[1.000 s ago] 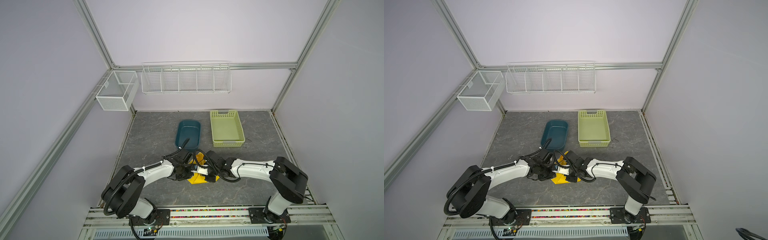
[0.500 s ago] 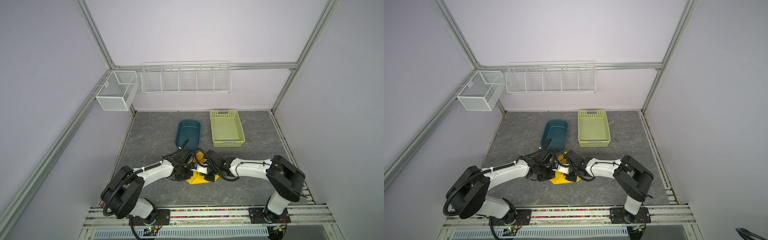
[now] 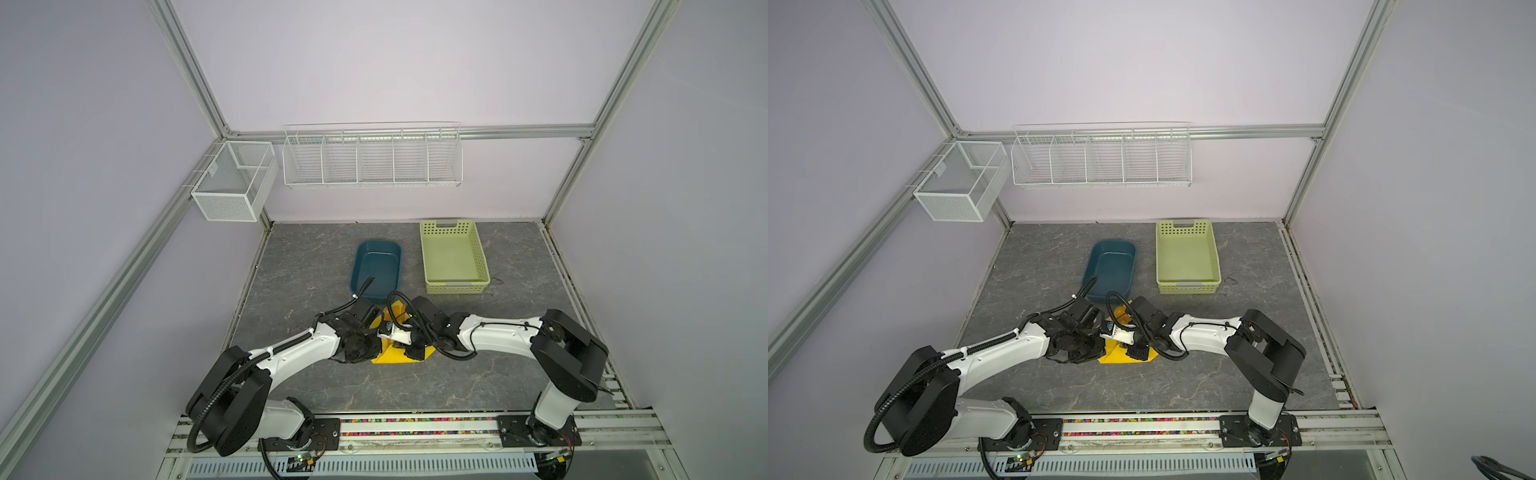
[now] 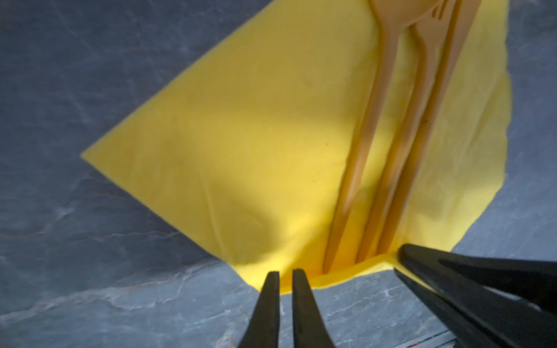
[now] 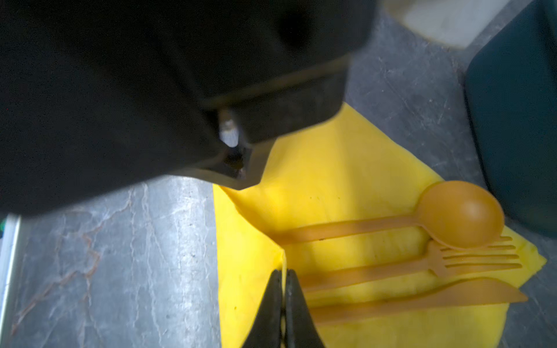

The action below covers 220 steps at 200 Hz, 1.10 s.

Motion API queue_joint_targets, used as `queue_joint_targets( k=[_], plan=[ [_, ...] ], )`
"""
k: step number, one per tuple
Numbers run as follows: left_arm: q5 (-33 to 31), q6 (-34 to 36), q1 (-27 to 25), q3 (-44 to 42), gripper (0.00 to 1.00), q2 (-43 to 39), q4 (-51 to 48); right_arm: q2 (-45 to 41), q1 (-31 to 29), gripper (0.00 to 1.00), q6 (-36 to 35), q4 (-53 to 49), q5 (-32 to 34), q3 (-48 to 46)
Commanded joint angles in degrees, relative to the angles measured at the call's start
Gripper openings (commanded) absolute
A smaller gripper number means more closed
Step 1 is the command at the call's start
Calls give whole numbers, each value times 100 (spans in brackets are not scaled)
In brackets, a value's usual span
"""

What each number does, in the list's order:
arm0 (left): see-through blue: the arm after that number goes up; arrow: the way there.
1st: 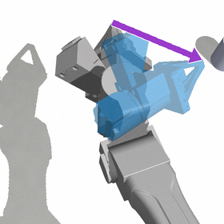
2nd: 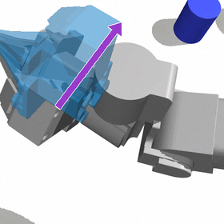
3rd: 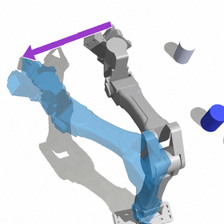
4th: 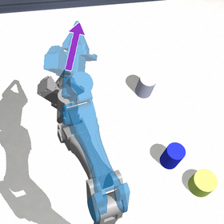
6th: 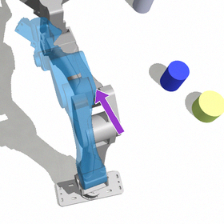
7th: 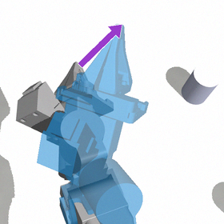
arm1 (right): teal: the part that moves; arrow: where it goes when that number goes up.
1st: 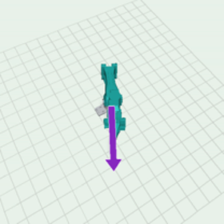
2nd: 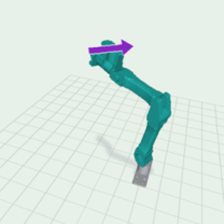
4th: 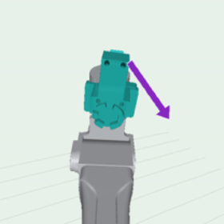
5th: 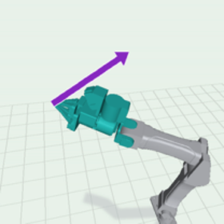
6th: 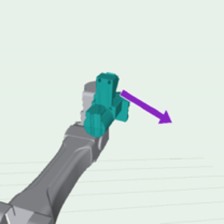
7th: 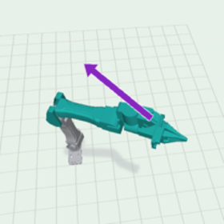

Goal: Place the utensils on the paper napkin and roll it up

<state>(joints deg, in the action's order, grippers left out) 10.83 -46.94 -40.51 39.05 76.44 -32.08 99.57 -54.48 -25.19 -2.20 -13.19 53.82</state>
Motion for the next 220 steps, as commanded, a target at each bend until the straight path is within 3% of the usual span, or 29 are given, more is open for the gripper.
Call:
queue_joint_targets(
  k=[1, 49, 95, 163, 220],
  plan=[
    [204, -243, -27, -151, 12, -370, 240, 199, 42, 9, 95, -387, 71, -40],
    [-22, -438, -27, -441, 13, -483, 365, 180, 41, 9, 159, -328, -44, -72],
    [-230, -576, -27, -508, 7, -707, 244, 213, 42, 9, 233, -334, -22, -41],
    [770, -1354, -27, -1444, 0, -1114, 1884, 309, 68, 9, 312, -399, 9, 15],
    [1013, -1467, -27, -1736, 0, -774, 2660, 327, 67, 10, 396, -396, -8, 30]
  ],
)
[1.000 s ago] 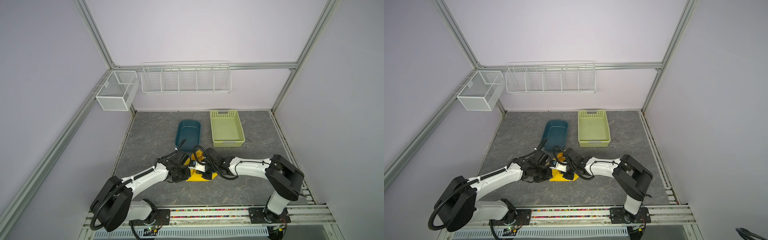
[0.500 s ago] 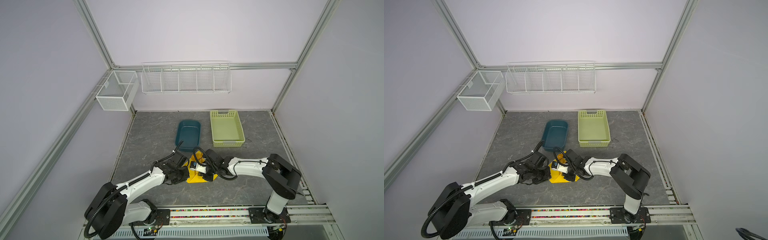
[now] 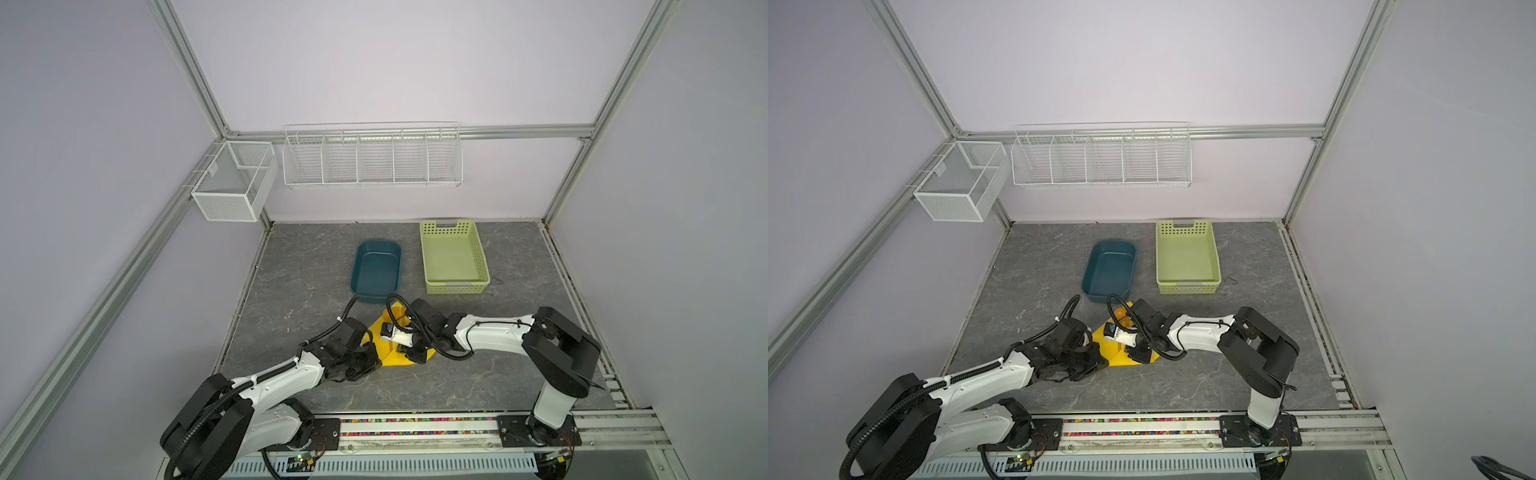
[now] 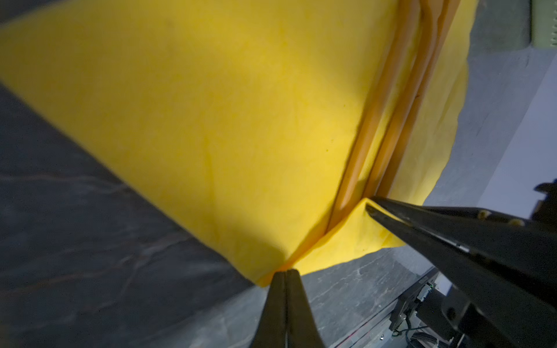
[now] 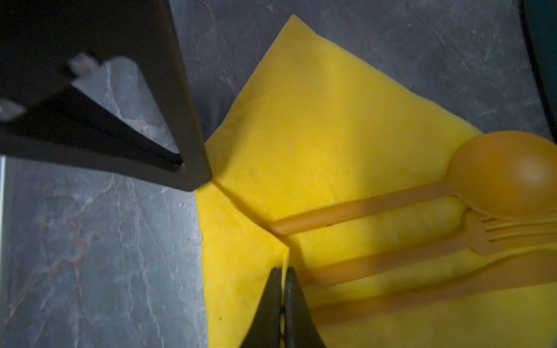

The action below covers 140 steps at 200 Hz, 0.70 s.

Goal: Place the utensils on the paper napkin and roll it up

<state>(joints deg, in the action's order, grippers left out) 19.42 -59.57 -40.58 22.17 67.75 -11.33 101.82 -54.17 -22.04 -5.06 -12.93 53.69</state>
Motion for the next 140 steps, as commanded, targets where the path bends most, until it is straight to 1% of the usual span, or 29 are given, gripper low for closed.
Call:
queue_joint_targets(
  k=[1, 72, 140],
  plan=[
    [156, -204, -20, -48, 0, 97, 591, 101, 37, 10, 84, -109, -34, 39],
    [56, -195, -20, -82, 0, 249, 597, 92, 45, 12, 156, -120, -48, 99],
    [169, -123, -20, -39, 0, 264, 622, 191, 55, 13, 341, 23, 107, 109]
  ],
)
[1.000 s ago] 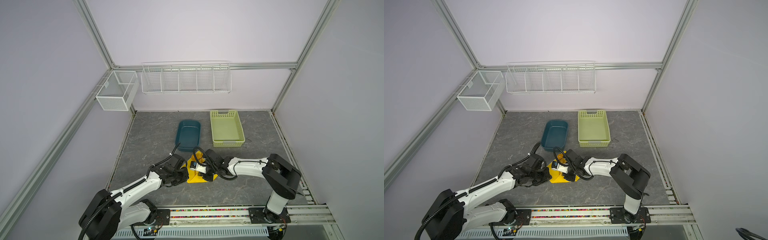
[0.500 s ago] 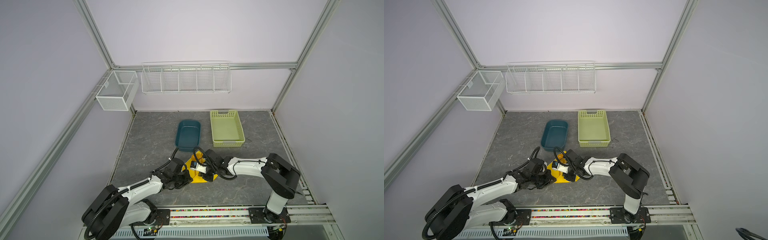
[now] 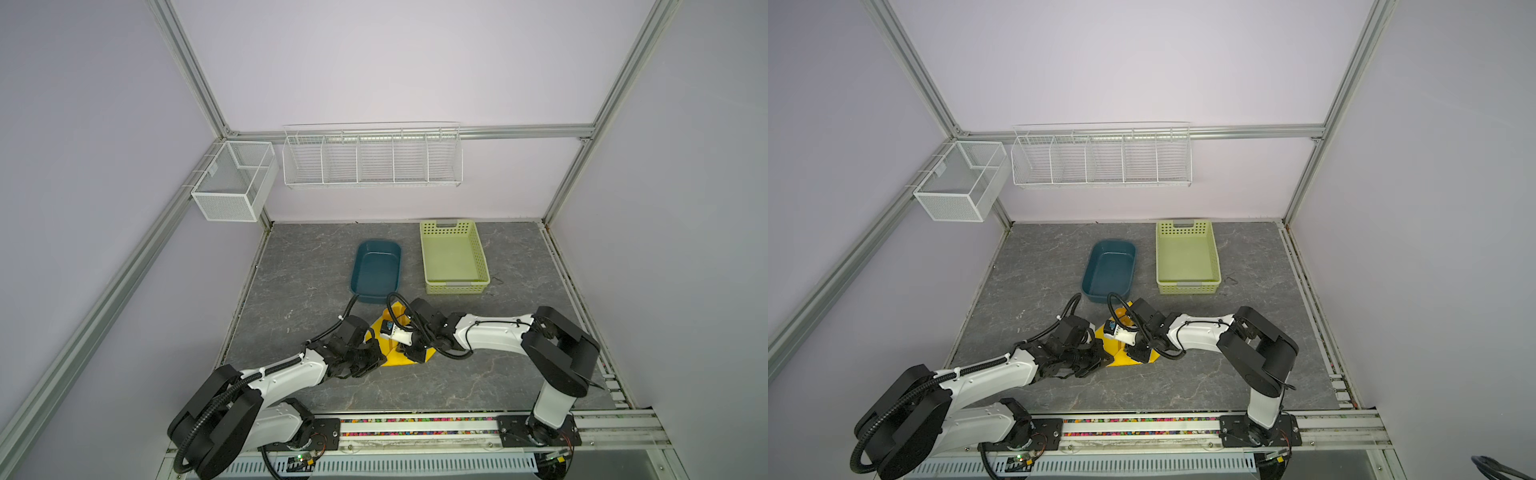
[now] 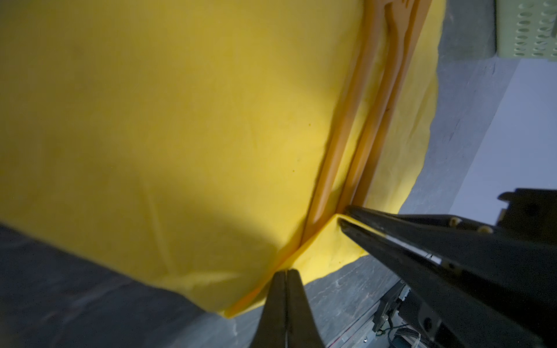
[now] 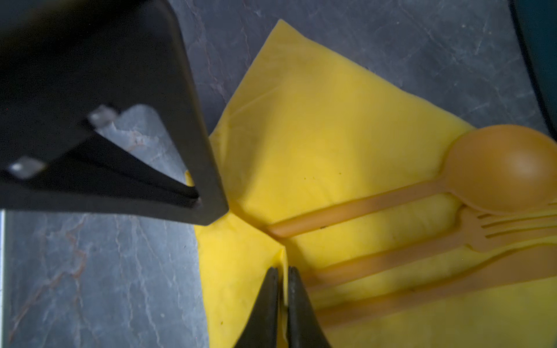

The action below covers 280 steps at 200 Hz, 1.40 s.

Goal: Place the utensils on the paper napkin and roll it up

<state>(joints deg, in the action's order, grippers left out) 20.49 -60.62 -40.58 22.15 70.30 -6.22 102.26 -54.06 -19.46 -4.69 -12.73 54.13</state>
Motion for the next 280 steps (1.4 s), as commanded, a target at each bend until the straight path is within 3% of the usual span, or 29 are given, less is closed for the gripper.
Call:
queue_joint_targets(
  k=[1, 98, 157, 174, 198, 221, 280],
  plan=[
    [61, -19, -20, -36, 0, 5, 111, 147, 40, 13, 83, -19, 87, 64],
    [276, 146, -20, 47, 0, 131, 192, 243, 61, 13, 99, -59, 114, 143],
    [69, 226, -20, 104, 0, 346, -46, 229, 72, 14, 128, -155, 122, 162],
    [44, 221, -20, 103, 0, 366, -61, 175, 79, 19, 149, -194, 149, 160],
    [8, 235, -20, 114, 0, 344, -128, -37, 102, 36, 314, -299, 267, 151],
    [-12, 252, -20, 131, 0, 309, -211, -441, 113, 45, 759, -401, 434, 76],
    [-96, 296, -20, 306, 0, 76, -546, -1671, 140, 46, 3279, -462, 307, -690]
  ],
)
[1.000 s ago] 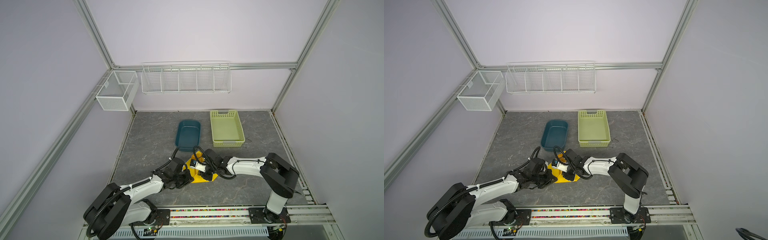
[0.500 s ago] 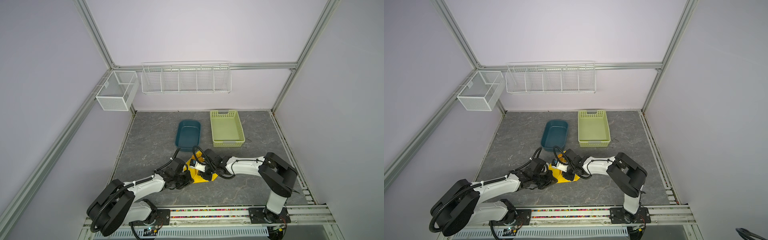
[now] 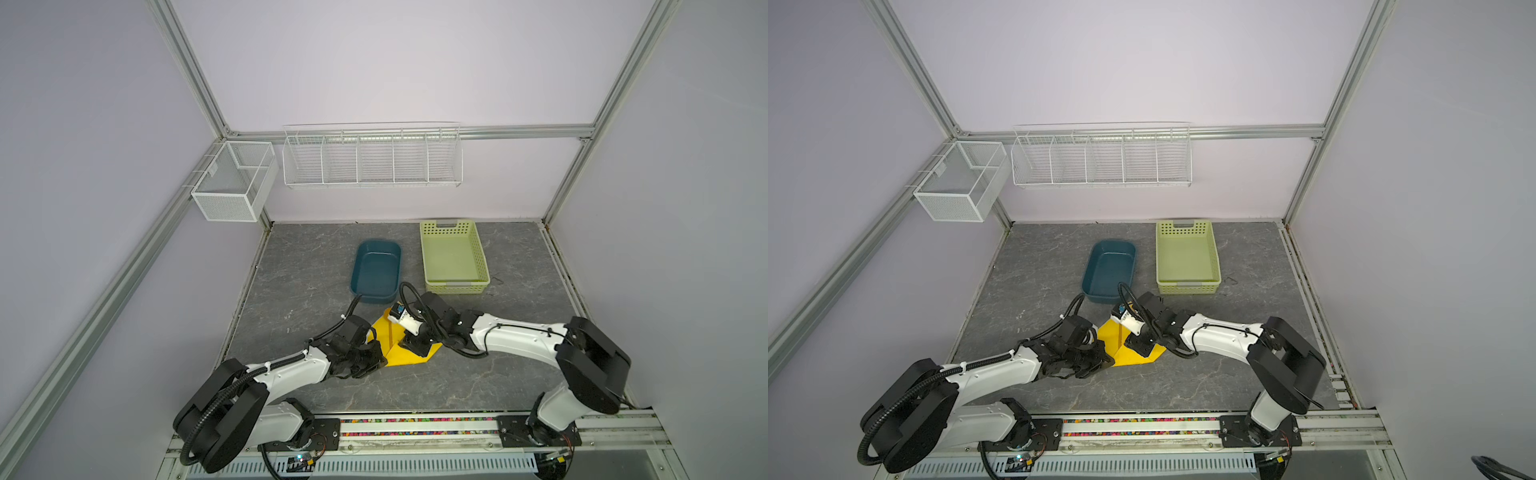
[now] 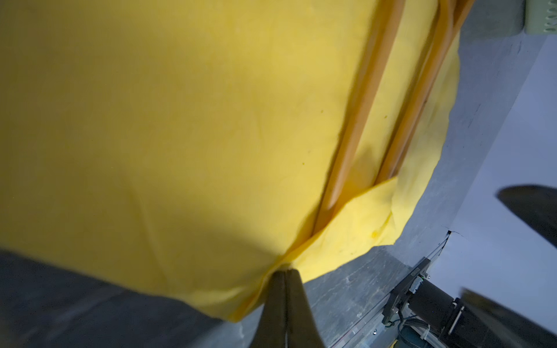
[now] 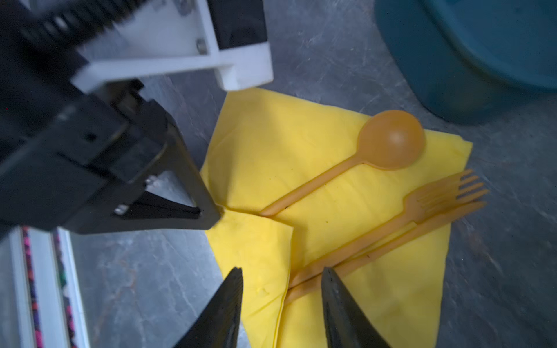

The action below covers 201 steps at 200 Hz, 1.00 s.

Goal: Place the utensils on the paper napkin and roll it up
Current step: 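Fold the near napkin corner over the handles with the right gripper toward the left gripper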

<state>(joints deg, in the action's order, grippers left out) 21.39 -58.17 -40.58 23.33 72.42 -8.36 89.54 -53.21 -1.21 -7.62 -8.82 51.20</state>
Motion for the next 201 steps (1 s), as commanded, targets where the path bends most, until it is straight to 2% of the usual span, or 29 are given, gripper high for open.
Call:
queue_joint_targets(
  k=[1, 13, 35, 59, 86, 131, 169, 201],
  plan=[
    [-182, 51, -20, 197, 1, -143, -341, -418, 56, 46, 1499, -165, -102, -416],
    [-188, 52, -20, 239, 1, -188, -386, -570, 55, 43, 2042, -8, -287, -597],
    [-182, 76, -20, 366, 2, -222, -464, -780, 58, 32, 3104, 306, -488, -929],
    [-194, 117, -20, 490, 2, -189, -555, -794, 63, 25, 3740, 184, -557, -968],
    [-336, 200, -20, 602, 2, -139, -740, -694, 142, 22, 3963, 164, -544, -972],
    [-447, 368, -20, 660, 2, 76, -899, 13, 210, 13, 4283, 654, -1226, -828],
    [-460, 394, -20, 638, 2, 167, -852, 303, 220, 9, 4355, 351, -783, -835],
    [-412, 452, -20, 758, 2, 131, -950, 553, 220, 9, 4376, 333, -748, -831]
  ],
)
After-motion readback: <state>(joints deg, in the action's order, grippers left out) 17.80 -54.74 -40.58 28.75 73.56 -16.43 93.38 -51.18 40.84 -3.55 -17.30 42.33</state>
